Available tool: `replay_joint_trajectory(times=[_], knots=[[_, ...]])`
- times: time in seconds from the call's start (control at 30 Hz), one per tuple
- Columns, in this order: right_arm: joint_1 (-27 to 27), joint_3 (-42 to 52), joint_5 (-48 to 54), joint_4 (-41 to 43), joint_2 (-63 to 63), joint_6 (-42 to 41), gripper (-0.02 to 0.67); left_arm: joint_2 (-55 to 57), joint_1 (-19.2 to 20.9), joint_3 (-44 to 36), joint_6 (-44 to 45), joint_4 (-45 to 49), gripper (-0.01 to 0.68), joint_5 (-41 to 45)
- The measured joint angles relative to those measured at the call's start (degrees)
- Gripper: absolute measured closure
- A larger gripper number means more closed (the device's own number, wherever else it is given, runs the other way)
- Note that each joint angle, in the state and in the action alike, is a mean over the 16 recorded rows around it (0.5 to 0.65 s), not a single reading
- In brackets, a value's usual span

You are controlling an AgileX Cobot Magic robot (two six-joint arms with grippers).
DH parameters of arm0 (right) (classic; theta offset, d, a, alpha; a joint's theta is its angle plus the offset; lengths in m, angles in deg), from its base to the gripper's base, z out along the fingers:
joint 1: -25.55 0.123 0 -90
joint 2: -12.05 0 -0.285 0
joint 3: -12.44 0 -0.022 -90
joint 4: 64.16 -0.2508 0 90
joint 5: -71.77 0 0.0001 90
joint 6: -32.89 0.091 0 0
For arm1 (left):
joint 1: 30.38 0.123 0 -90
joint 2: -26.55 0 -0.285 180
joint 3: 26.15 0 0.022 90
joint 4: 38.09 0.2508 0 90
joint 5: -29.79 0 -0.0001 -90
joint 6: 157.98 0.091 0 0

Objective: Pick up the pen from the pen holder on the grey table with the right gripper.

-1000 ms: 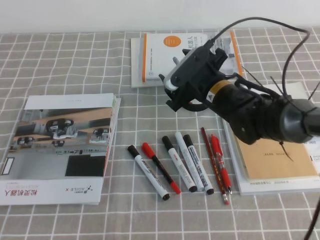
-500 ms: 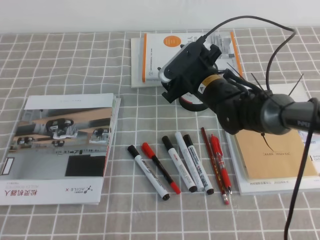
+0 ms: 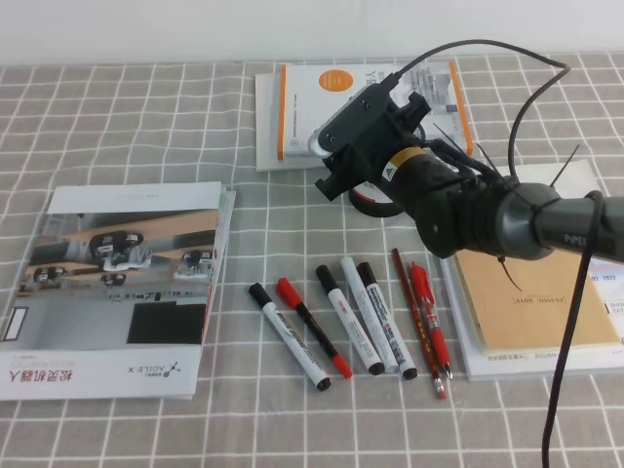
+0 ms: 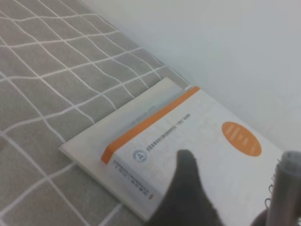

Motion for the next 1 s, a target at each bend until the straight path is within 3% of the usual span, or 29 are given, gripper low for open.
replay_joint_trajectory(times=[0.27,0.53,1.0], knots=[[-0.17,-0.11,1.8,-1.73,-1.84,-0.41,0.471,0.0,0.0,0.0,0.0,0.0,0.678,0.0],[-0.34,-0.17,6.16,-3.95,-6.84,-0.61,0.635,0.0,0.0,0.0,0.0,0.0,0.678,0.0],[-0.34,-0.17,21.94,-9.87,-21.92,-0.61,0.635,0.0,0.0,0.0,0.0,0.0,0.678,0.0]])
